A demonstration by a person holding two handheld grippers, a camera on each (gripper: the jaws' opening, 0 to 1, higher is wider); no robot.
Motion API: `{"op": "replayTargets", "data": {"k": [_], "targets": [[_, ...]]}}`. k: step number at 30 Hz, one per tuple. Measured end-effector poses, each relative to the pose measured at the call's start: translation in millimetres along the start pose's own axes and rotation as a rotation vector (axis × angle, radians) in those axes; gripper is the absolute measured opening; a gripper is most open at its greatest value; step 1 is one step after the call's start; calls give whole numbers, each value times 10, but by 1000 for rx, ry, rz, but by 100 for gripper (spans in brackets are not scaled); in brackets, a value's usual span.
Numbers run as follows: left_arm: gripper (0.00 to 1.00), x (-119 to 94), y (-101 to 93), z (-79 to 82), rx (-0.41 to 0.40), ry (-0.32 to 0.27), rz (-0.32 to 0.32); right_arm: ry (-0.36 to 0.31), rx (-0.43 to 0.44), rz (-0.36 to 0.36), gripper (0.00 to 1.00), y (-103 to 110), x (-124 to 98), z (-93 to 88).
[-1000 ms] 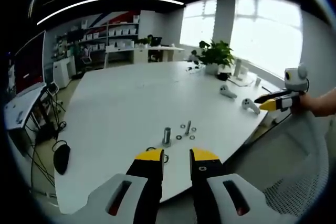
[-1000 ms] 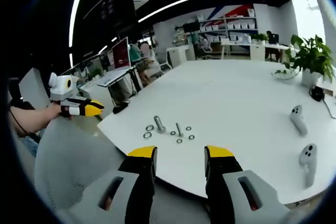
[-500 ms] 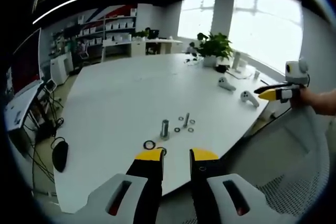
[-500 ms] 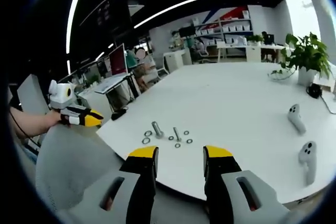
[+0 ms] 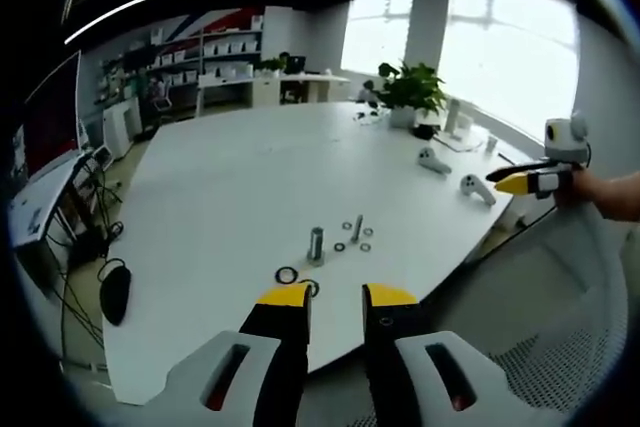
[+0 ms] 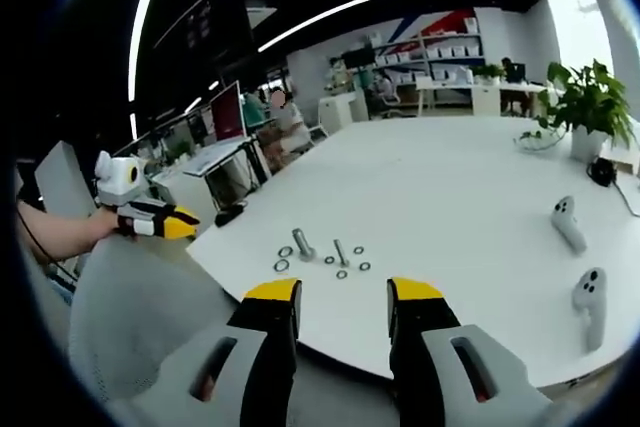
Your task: Place the washer onto the threaded stud by aligning its center hole with the stud, sliding it down to the base, and recovering from edge contact or off-axis alignment until the washer reaches the visible bottom stop.
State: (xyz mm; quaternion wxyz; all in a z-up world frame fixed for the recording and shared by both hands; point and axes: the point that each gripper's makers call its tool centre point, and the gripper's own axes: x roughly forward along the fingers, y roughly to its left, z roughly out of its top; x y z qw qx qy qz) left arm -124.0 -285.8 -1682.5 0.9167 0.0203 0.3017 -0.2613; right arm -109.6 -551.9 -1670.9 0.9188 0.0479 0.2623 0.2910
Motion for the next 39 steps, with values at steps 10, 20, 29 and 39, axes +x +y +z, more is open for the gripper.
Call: {"op": "replayTargets", "data": {"k": [10,20,29,39], "targets": [[18,-10,8,31,1,-19,4,14,-8,2,36,5,6,-22],[18,2,0,4,7,-2,1,16,0,5,36,3,5,-30],[18,13,-5,-38,7,19,-3,11,5,6,36,2,11,-18],[18,16,-1,-53,4,28,0,33,-5,12,36,16,13,-60]]}}
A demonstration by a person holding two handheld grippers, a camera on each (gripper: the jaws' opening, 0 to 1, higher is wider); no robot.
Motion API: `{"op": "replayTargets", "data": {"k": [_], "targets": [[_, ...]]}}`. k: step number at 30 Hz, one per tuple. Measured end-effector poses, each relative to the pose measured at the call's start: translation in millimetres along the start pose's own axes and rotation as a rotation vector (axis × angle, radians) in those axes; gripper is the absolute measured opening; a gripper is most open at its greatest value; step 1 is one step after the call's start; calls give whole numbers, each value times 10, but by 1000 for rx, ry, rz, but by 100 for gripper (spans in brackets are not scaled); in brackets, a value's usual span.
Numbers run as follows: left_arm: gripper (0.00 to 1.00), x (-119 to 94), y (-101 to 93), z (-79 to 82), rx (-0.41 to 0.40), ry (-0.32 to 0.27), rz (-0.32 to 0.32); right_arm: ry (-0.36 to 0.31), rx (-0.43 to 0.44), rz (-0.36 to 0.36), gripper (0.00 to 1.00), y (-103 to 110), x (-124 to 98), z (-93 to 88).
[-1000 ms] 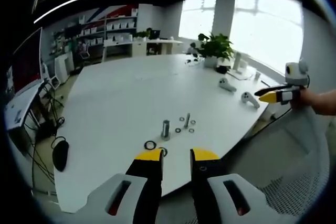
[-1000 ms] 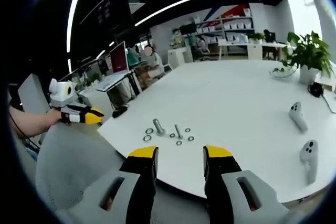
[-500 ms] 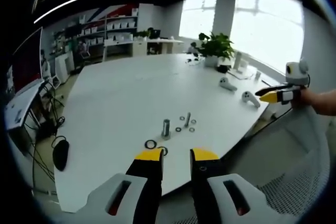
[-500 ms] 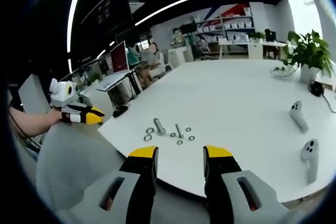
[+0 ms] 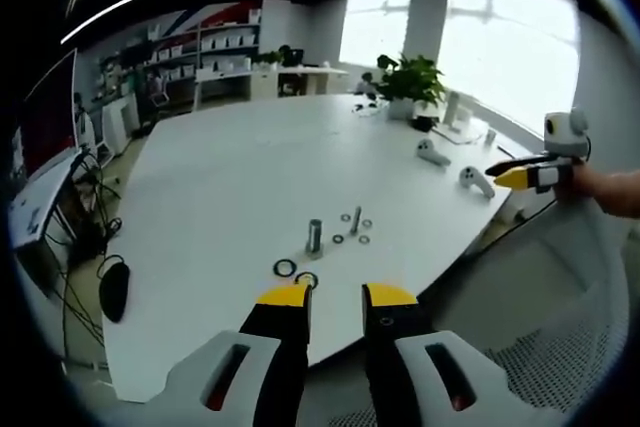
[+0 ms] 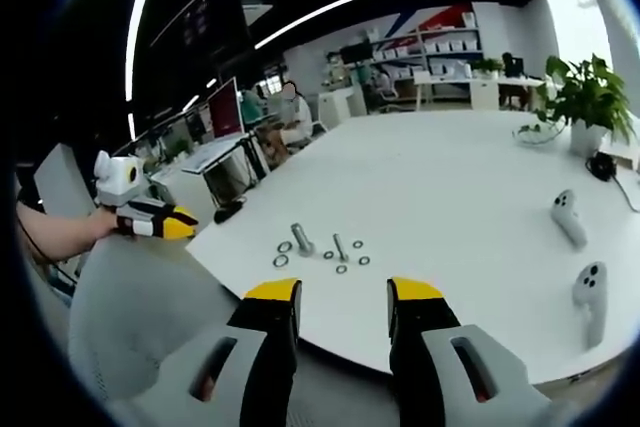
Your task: Place the washer onto the threaded stud by aligning its center hole with the stud, sliding it down to the base, and recovering from edge contact or off-axis alignment until the washer reaches the visible bottom stop.
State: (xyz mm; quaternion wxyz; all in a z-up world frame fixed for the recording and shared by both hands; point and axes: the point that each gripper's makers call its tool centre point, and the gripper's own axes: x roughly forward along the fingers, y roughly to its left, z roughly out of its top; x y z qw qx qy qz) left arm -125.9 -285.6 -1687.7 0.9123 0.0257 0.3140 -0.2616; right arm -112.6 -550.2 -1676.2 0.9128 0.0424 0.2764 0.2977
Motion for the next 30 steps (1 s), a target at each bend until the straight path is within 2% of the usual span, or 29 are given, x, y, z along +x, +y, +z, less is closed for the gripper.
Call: {"op": "replayTargets", "data": {"k": [23,30], "targets": [[18,-6,7,8,-4,-5,4,19,-10,5,36,9,6,-27],[18,9,-10,-28,1,20,-2,27,-14,11,36,18,15,-39]]}}
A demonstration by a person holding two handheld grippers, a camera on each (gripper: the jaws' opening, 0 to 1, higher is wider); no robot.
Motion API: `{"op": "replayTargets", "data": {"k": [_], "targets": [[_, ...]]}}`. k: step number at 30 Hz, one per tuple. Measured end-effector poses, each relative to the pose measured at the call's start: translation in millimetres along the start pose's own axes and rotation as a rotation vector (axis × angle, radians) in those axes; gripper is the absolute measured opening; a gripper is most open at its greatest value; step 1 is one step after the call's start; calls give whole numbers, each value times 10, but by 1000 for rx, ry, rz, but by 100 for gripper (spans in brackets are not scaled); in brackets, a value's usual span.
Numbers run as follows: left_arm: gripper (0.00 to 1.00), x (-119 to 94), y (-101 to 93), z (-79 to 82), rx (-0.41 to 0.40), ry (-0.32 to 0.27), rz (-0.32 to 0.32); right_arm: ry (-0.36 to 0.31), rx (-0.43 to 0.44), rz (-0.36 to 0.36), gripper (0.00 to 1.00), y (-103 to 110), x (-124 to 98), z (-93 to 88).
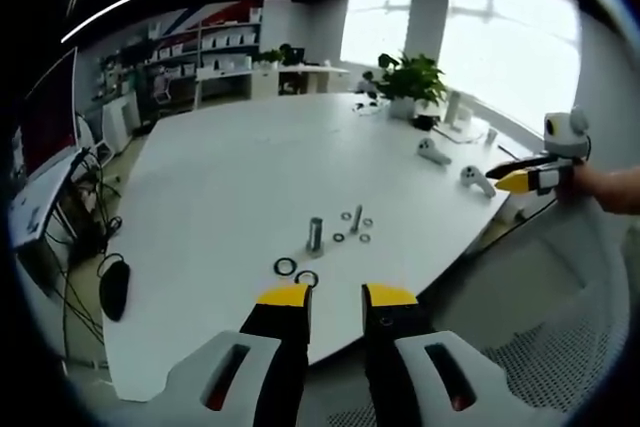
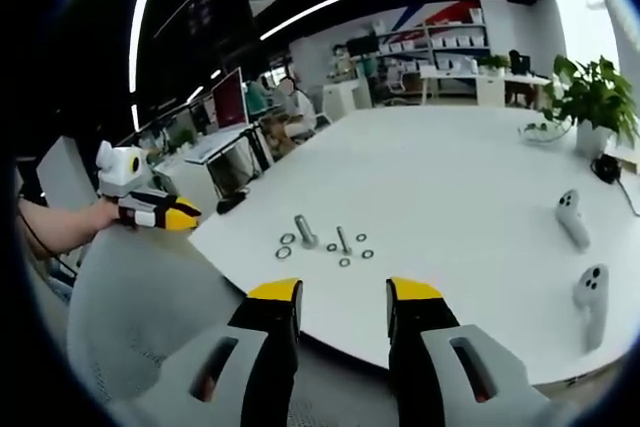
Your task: Place the washer onto the threaded stud by aligning its center hole with the stud, sliding it down to the base, and recovering from edge contact or off-axis alignment until the washer reaches the visible bottom stop.
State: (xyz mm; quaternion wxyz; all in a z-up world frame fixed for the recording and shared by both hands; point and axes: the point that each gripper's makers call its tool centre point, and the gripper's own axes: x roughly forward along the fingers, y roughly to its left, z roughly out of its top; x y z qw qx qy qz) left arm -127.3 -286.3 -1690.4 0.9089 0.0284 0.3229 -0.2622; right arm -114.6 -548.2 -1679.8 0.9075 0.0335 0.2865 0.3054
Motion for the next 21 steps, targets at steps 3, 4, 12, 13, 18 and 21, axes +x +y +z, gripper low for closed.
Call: {"op": "replayTargets", "data": {"k": [3,4,12,13,18,21], "targets": [[18,2,7,-14,-2,6,3,3,-3,1,35,0,2,-3],[18,3,7,-17,-3,8,3,0,0,-1,35,-4,0,1],[18,25,-30,-47,0,28,-19,-18,8,-1,35,-9,-11,27],[18,30,-17,-65,-3,38,-14,-25,11,-6,35,-17,-17,37],[21,33,50,-94,-18,61,20,-26,21,-14,35,-32,-24,29],[22,58,67,-160,-15,110,20,-25,17,-17,35,-39,-24,23]]}}
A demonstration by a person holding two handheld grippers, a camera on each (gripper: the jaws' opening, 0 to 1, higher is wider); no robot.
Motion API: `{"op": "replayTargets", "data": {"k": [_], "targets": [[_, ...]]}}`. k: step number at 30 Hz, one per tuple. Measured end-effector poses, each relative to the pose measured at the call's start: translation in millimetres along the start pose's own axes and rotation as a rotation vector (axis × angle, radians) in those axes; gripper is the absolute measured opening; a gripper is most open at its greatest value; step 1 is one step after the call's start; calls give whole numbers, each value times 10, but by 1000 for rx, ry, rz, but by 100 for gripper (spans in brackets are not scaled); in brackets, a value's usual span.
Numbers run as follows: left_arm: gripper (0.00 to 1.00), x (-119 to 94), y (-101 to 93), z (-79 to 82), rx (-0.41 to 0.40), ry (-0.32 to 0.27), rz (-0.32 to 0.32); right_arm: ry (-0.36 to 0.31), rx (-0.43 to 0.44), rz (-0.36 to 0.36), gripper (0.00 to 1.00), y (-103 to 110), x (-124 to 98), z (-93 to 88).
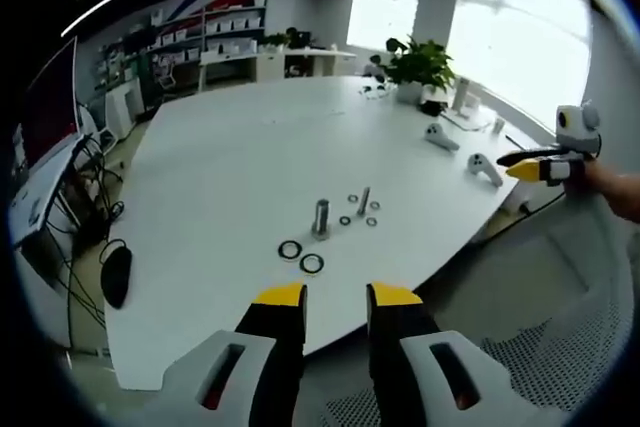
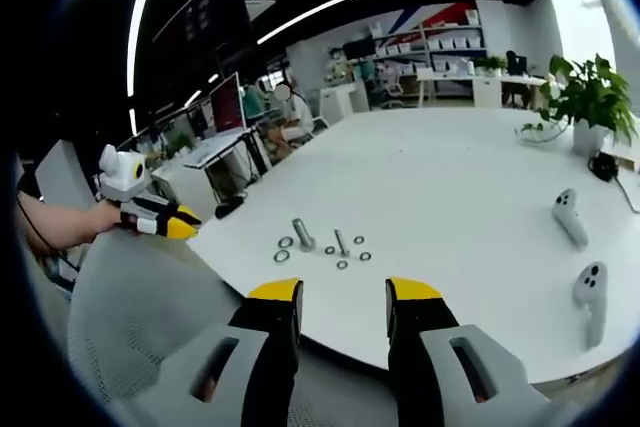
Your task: Place the washer onto the threaded stud by aligning its center hole with the stud, sliding it down to the base, and recovering from edge contact or off-axis alignment until the washer reaches the visible bottom stop.
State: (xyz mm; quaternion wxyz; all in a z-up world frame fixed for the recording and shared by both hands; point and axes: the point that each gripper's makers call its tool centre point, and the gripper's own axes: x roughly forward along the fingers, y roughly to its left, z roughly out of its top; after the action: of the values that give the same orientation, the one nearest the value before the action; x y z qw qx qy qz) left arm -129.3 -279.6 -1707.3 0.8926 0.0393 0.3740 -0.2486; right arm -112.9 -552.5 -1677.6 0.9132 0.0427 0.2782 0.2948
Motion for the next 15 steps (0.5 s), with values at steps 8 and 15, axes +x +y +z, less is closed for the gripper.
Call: {"op": "replayTargets", "data": {"k": [8,15], "targets": [[24,80,83,-118,18,142,10,-18,8,-5,35,-12,-19,26],[26,328,103,-57,54,227,-6,-25,13,-9,35,-24,-21,37]]}}
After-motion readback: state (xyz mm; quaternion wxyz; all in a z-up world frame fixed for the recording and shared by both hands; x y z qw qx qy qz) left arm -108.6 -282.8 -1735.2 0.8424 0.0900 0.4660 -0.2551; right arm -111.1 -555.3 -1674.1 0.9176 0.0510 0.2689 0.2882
